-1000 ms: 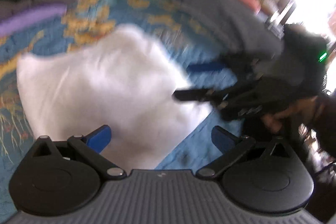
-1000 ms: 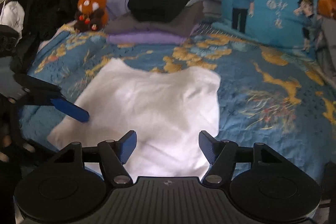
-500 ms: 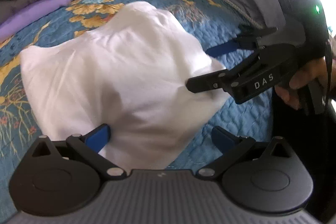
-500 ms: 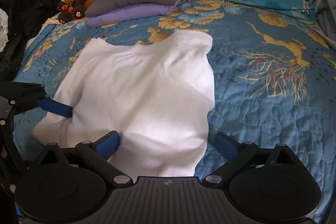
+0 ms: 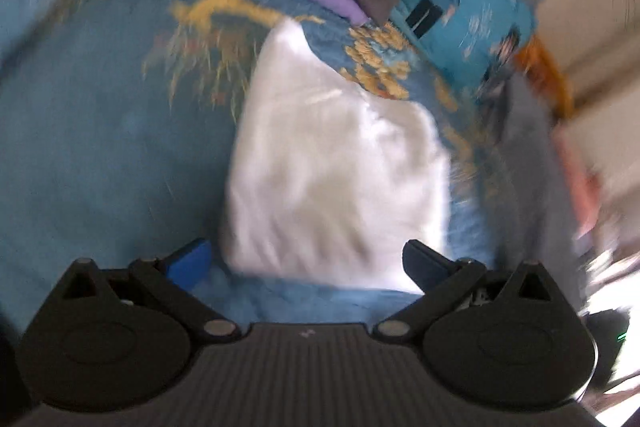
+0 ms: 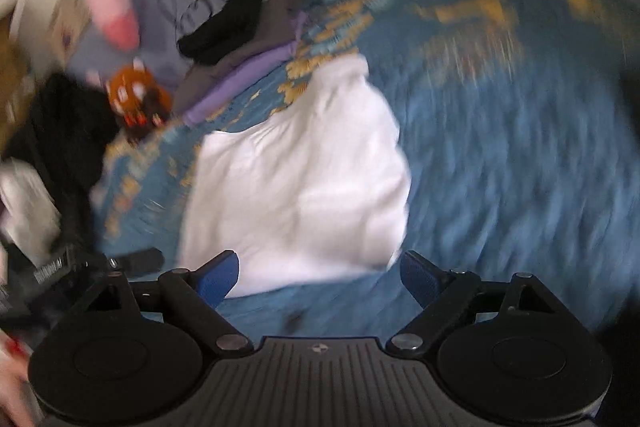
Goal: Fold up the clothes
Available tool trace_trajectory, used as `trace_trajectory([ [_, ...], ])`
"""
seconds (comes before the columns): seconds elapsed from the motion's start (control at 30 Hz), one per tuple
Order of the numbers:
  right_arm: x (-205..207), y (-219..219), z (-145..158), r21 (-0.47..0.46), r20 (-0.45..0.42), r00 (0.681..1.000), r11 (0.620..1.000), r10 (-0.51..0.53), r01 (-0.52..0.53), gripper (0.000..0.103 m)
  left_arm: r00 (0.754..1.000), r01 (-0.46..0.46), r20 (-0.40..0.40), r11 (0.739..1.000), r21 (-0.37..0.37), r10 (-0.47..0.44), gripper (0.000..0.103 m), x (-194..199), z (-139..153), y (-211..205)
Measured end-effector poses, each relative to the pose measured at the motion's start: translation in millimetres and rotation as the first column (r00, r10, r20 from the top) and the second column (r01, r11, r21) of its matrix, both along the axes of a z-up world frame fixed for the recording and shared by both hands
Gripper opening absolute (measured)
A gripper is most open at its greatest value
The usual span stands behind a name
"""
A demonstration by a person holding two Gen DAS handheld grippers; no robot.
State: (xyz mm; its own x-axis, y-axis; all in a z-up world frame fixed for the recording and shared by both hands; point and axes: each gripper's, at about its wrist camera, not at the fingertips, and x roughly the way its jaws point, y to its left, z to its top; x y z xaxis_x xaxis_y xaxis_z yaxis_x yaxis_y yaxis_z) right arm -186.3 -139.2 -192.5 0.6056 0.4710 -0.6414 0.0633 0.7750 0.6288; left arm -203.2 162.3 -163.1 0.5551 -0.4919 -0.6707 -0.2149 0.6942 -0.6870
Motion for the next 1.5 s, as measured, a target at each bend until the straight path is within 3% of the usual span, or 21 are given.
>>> trace_trajectory([
  [0.03, -1.0, -1.6, -6.2, 0.046, -0.014, 1.0, 0.999, -0.022, 0.023, 0.088, 1.0, -0.026, -0.009, 0.995, -0.093, 0.026, 0.103, -3.5, -6.2, 2.8],
  [0.1, -1.9, -4.8, -18.5, 0.132, -0.042, 0.997, 0.989, -0.067, 0.072, 0.088, 0.997, -0.079, -0.036, 0.959, -0.273, 0.071, 0.103, -6.7, -22.0, 6.2],
  [0.2, -2.0, -10.2, -36.4, 0.255, -0.088, 0.986, 0.954, -0.138, 0.157, 0.091, 0.983, -0.178, -0.112, 0.901, -0.397, 0.145, 0.103, -8.4, -46.9, 6.2],
  [0.3, 0.5, -13.4, -45.5, 0.345, -0.11, 0.969, 0.905, -0.223, 0.248, 0.1, 0.956, -0.291, -0.198, 0.809, -0.511, 0.219, 0.103, -15.1, -74.4, 3.8],
  [0.57, 14.1, -0.7, -47.9, 0.402, -0.087, 0.919, 0.831, -0.385, 0.386, 0.103, 0.894, -0.436, -0.214, 0.658, -0.614, 0.393, 0.103, -17.5, -99.3, -0.1],
  [0.67, 16.4, -2.1, -50.2, 0.426, -0.082, 0.898, 0.8, -0.431, 0.423, 0.103, 0.87, -0.471, -0.216, 0.621, -0.626, 0.443, 0.103, -12.9, -100.2, 0.4],
  [0.8, 14.5, -2.5, -53.1, 0.437, -0.071, 0.881, 0.779, -0.468, 0.449, 0.103, 0.848, -0.5, -0.214, 0.6, -0.624, 0.484, 0.103, -6.7, -99.8, 0.5],
  [0.87, 15.0, -0.5, -52.3, 0.428, -0.065, 0.881, 0.785, -0.468, 0.448, 0.1, 0.843, -0.507, -0.207, 0.607, -0.612, 0.496, 0.103, -3.8, -98.6, -1.6],
  [0.93, 17.8, -0.7, -53.2, 0.407, -0.089, 0.891, 0.801, -0.444, 0.44, 0.056, 0.852, -0.492, -0.177, 0.637, -0.593, 0.493, 0.102, -1.6, -92.5, -1.7],
  [0.97, 19.3, -0.9, -53.7, 0.397, -0.102, 0.896, 0.808, -0.432, 0.435, 0.018, 0.857, -0.483, -0.16, 0.654, -0.582, 0.49, 0.099, -0.6, -89.0, -1.6],
  [1.07, 21.5, -4.0, -54.6, 0.38, -0.126, 0.904, 0.821, -0.41, 0.425, 0.018, 0.878, -0.452, -0.119, 0.723, -0.522, 0.463, 0.084, 3.5, -76.8, 1.5],
  [1.1, 21.8, -3.5, -51.0, 0.364, -0.116, 0.908, 0.833, -0.402, 0.416, 0.017, 0.888, -0.438, -0.105, 0.758, -0.484, 0.447, 0.079, 5.3, -71.8, 1.1],
  [1.17, 23.2, -0.8, -40.7, 0.314, -0.084, 0.919, 0.865, -0.385, 0.391, 0.016, 0.911, -0.404, -0.079, 0.831, -0.382, 0.406, 0.052, 9.6, -60.8, -1.8],
  [1.2, 24.6, 2.3, -33.0, 0.275, -0.056, 0.927, 0.887, -0.372, 0.372, 0.016, 0.919, -0.388, -0.07, 0.859, -0.333, 0.388, 0.046, 11.0, -55.7, -3.9],
  [1.23, 25.9, 6.3, -23.6, 0.225, -0.027, 0.935, 0.909, -0.354, 0.351, 0.016, 0.926, -0.374, -0.063, 0.882, -0.286, 0.373, 0.031, 11.9, -50.9, -6.3],
  [1.27, 27.0, 9.3, -17.3, 0.188, -0.011, 0.94, 0.923, -0.341, 0.337, 0.016, 0.933, -0.359, -0.056, 0.902, -0.238, 0.357, 0.027, 12.8, -46.0, -8.7],
  [1.37, 28.0, 17.5, -1.2, 0.118, 0.019, 0.952, 0.946, -0.306, 0.302, 0.016, 0.948, -0.319, -0.035, 0.942, -0.108, 0.317, 0.019, 16.6, -31.7, -16.1],
  [1.5, 27.8, 21.2, 22.5, 0.075, 0.071, 0.959, 0.96, -0.275, 0.269, 0.015, 0.958, -0.286, 0.006, 0.958, 0.001, 0.286, 0.016, 18.4, -12.2, -24.3],
])
